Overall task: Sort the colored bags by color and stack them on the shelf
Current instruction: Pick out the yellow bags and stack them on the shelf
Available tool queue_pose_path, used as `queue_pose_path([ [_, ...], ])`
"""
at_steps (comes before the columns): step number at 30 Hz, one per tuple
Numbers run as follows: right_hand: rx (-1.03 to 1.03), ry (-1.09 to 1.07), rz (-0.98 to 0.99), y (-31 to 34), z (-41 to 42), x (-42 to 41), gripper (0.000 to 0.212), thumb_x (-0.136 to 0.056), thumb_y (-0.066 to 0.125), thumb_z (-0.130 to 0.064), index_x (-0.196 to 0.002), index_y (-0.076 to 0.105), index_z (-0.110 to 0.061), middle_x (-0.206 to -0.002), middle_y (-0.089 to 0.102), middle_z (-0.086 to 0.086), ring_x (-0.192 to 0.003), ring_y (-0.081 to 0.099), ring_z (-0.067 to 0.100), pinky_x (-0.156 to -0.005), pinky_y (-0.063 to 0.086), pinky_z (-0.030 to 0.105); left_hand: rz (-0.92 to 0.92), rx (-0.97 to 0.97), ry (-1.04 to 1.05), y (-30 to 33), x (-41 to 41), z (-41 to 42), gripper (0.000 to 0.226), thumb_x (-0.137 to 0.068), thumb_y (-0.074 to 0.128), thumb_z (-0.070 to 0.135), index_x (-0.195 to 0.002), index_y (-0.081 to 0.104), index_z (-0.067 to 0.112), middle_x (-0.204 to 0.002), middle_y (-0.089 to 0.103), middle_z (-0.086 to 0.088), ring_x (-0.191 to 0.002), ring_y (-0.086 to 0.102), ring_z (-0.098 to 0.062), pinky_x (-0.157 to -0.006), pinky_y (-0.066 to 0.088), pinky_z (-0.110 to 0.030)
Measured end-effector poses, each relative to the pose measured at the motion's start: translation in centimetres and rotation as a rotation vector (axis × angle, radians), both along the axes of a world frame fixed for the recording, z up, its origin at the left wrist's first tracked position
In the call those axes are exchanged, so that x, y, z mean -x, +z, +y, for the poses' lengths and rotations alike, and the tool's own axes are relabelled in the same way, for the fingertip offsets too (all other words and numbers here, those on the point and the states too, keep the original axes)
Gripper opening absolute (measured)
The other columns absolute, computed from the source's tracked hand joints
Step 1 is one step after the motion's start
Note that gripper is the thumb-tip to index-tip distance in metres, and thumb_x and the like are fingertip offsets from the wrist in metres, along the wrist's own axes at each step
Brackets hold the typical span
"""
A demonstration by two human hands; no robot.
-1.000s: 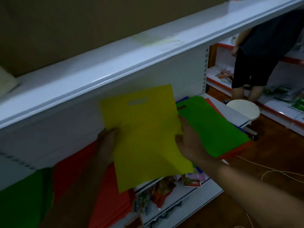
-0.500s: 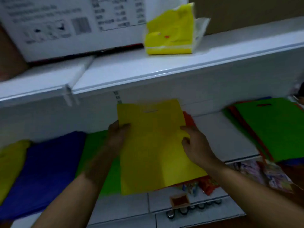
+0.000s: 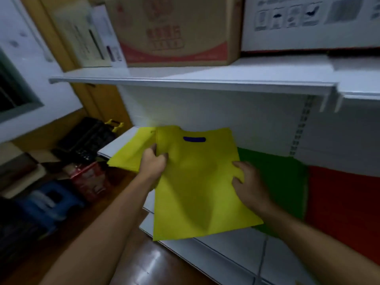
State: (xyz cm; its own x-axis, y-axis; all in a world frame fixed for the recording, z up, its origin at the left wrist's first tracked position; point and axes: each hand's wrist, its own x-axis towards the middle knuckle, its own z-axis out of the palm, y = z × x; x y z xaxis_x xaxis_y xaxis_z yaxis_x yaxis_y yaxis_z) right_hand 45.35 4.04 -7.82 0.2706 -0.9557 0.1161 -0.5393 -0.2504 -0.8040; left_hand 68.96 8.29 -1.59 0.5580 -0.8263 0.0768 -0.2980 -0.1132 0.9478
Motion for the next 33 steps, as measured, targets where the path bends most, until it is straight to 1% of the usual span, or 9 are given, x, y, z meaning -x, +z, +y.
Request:
queue_pose_path([
  [2,-0.01,0.044,-0.002,0.1,-0.1,-4.3,0.052,-0.089,0.054,0.0,-0.139,0.048,-0.009,-0.142,0.045,0.009,-0.128,0.046,0.024,-0.095,0.034,0.023,-0.064,-0.017,0.067,-0.3,-4.8,0.6,0.026,-0.092,0.048,-0.002,-0.108,0.058,0.016,-0.091,0.064,0.004,-0.085,0.064,-0.02,-0.061,0.049,-0.022],
  [4,0.002,0.074,0.008,-0.2,-0.4,-8.6,0.053,-0.088,0.053,0.0,-0.14,0.047,-0.009,-0.142,0.045,0.008,-0.127,0.046,0.024,-0.096,0.035,0.024,-0.085,-0.05,0.104,-0.7,-9.5,0.6,0.026,-0.092,0.049,0.001,-0.111,0.058,0.016,-0.091,0.064,0.002,-0.074,0.061,-0.012,-0.057,0.048,-0.023],
  [10,-0.023,0.095,0.02,-1.7,-2.6,-21.0,0.053,-0.095,0.048,-0.004,-0.146,0.039,-0.013,-0.148,0.038,0.002,-0.13,0.042,0.021,-0.103,0.037,0.029,-0.209,-0.132,0.097,-3.0,-23.1,-2.9,0.06,-0.088,0.062,0.011,-0.143,0.04,0.021,-0.12,0.056,-0.009,-0.101,0.059,-0.032,-0.085,0.053,-0.051],
  [15,-0.068,0.048,0.038,-2.9,-5.4,-29.1,0.049,-0.097,0.05,-0.007,-0.145,0.039,-0.012,-0.149,0.037,0.003,-0.132,0.041,0.019,-0.101,0.031,0.021,-0.284,-0.146,0.097,-4.9,-31.5,-7.9,0.02,-0.089,0.067,0.016,-0.108,0.07,0.015,-0.119,0.064,-0.014,-0.1,0.062,-0.029,-0.081,0.055,-0.043],
  [20,-0.139,0.023,0.075,-4.0,-8.7,-33.8,0.051,-0.099,0.051,-0.014,-0.147,0.035,-0.013,-0.152,0.031,0.004,-0.136,0.036,0.022,-0.109,0.031,0.028,-0.279,-0.264,-0.083,-6.3,-36.1,-13.3,0.049,-0.087,0.065,0.015,-0.135,0.054,0.014,-0.126,0.06,-0.021,-0.097,0.065,-0.037,-0.07,0.054,-0.034],
  [24,-0.212,0.029,0.107,-5.5,-11.6,-36.0,0.058,-0.098,0.053,-0.018,-0.151,0.028,-0.015,-0.156,0.026,0.003,-0.139,0.032,0.021,-0.113,0.027,0.028,-0.315,-0.324,-0.182,-7.9,-38.4,-17.0,0.063,-0.084,0.064,0.007,-0.143,0.042,0.012,-0.136,0.051,-0.017,-0.109,0.059,-0.034,-0.093,0.051,-0.05],
  [28,-0.272,0.076,0.233,-7.0,-13.8,-37.3,0.065,-0.099,0.051,-0.029,-0.154,0.018,-0.018,-0.16,0.016,0.002,-0.145,0.02,0.023,-0.117,0.021,0.032,-0.419,-0.378,-0.213,-9.8,-39.8,-19.7,0.068,-0.084,0.066,0.006,-0.145,0.036,0.007,-0.146,0.041,-0.016,-0.125,0.048,-0.033,-0.101,0.044,-0.044],
  [30,-0.292,0.08,0.33,-7.4,-14.6,-37.4,0.07,-0.097,0.051,-0.038,-0.155,0.014,-0.022,-0.161,0.012,0.003,-0.146,0.014,0.029,-0.118,0.022,0.04,-0.456,-0.443,-0.27,-10.4,-39.9,-20.8,0.075,-0.086,0.067,0.011,-0.149,0.026,0.007,-0.156,0.024,-0.014,-0.14,0.03,-0.03,-0.111,0.032,-0.04],
  [33,-0.285,0.073,0.413,-7.3,-15.4,-37.1,0.072,-0.096,0.051,-0.044,-0.155,0.014,-0.024,-0.162,0.009,0.004,-0.145,0.014,0.031,-0.117,0.024,0.041,-0.513,-0.495,-0.337,-11.0,-39.9,-21.8,0.08,-0.088,0.067,0.02,-0.153,0.019,0.013,-0.161,0.004,-0.011,-0.147,0.013,-0.029,-0.114,0.023,-0.04],
])
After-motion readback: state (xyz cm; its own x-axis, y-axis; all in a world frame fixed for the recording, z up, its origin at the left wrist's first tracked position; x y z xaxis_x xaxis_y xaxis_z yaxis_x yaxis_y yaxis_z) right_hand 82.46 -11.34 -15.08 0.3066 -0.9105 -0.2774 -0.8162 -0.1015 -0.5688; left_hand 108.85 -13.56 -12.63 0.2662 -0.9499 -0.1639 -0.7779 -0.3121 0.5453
